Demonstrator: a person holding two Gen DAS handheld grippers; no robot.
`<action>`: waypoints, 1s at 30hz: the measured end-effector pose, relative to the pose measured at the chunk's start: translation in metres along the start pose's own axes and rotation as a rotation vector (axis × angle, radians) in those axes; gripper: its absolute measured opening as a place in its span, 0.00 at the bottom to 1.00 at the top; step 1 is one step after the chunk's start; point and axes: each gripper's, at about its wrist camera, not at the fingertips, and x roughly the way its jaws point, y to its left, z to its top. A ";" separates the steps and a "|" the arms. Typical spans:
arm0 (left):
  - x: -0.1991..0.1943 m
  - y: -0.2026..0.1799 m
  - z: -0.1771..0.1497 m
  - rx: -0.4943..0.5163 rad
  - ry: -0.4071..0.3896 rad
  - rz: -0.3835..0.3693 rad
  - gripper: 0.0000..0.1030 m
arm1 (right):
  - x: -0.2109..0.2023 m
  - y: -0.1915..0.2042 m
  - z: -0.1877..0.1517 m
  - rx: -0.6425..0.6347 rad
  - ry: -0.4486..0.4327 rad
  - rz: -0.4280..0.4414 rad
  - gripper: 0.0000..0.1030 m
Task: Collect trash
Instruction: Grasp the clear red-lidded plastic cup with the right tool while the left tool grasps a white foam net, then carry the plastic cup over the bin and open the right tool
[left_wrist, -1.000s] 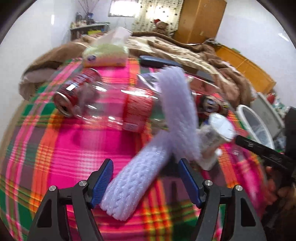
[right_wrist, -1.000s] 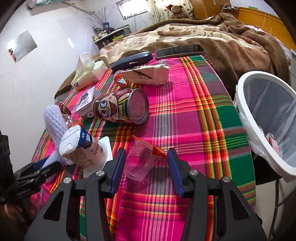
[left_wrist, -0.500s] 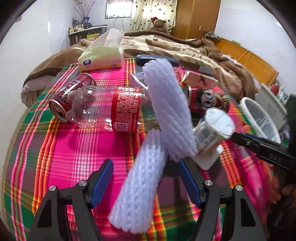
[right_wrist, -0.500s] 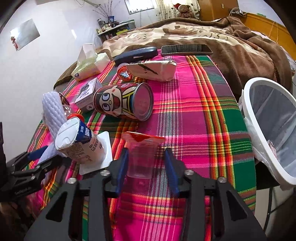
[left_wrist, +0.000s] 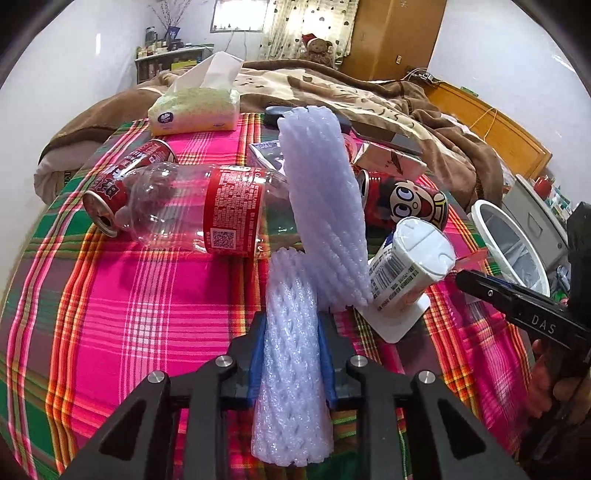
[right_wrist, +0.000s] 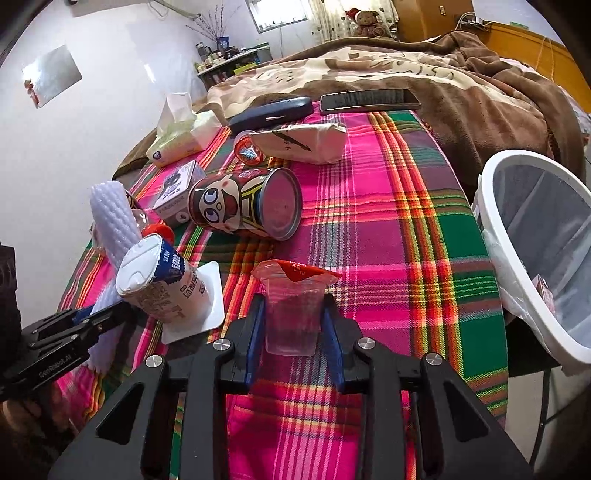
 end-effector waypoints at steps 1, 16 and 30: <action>-0.001 -0.001 -0.001 -0.005 0.001 0.000 0.25 | -0.001 0.000 0.000 0.001 0.000 0.002 0.30; -0.040 -0.012 -0.006 -0.042 -0.080 -0.006 0.25 | -0.019 -0.004 -0.003 0.008 -0.039 0.048 0.30; -0.076 -0.027 0.005 -0.045 -0.175 0.018 0.25 | -0.047 -0.016 0.001 0.015 -0.111 0.064 0.30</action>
